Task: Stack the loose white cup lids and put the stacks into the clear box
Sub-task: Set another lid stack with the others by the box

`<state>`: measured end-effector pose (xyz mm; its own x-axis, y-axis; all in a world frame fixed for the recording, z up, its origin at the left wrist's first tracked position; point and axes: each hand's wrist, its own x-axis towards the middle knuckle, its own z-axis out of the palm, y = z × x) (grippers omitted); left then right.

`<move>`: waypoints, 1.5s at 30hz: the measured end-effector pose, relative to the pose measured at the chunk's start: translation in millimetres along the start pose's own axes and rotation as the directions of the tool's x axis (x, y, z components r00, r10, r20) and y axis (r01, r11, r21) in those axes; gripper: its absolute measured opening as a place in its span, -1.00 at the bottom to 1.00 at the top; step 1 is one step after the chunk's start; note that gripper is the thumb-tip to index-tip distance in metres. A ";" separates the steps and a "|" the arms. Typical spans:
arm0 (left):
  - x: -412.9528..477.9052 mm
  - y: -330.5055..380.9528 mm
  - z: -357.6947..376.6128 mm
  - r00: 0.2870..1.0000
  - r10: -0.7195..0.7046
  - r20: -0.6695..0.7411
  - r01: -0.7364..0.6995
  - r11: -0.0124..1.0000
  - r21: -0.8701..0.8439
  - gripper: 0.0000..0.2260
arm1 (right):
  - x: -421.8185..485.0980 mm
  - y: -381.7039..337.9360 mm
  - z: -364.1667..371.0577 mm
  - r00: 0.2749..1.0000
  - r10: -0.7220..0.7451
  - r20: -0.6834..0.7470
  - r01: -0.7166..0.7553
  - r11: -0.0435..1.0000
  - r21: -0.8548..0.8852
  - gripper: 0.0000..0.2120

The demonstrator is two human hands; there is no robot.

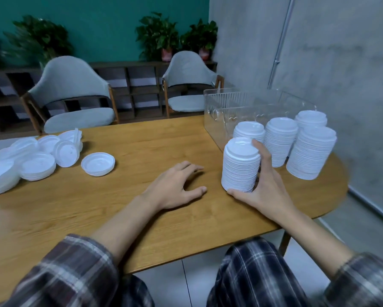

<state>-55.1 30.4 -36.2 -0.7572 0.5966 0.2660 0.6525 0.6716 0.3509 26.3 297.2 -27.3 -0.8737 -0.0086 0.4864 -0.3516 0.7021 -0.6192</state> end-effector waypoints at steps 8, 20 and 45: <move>26.7 11.5 22.4 0.998 -0.002 -0.065 -0.001 0.999 -0.049 -0.63 | -9.9 35.1 -32.9 0.995 0.072 -0.064 -0.075 0.997 -0.036 0.20; 26.0 1.5 27.6 0.995 -0.001 -0.102 -0.012 0.992 -0.129 -0.73 | -1.6 56.5 -40.7 0.980 0.085 -0.178 -0.096 0.994 -0.054 0.25; 1.9 -5.4 15.9 0.995 -0.007 -0.099 -0.008 0.989 -0.144 -0.75 | -55.0 28.2 -23.9 0.921 0.104 -0.375 -0.141 0.987 -0.073 -0.14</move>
<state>-59.6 34.9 -51.9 -0.7608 0.5458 0.3510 0.6470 0.5965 0.4749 72.5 334.6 -56.8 -0.7156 0.3317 0.6148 -0.1993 0.7466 -0.6347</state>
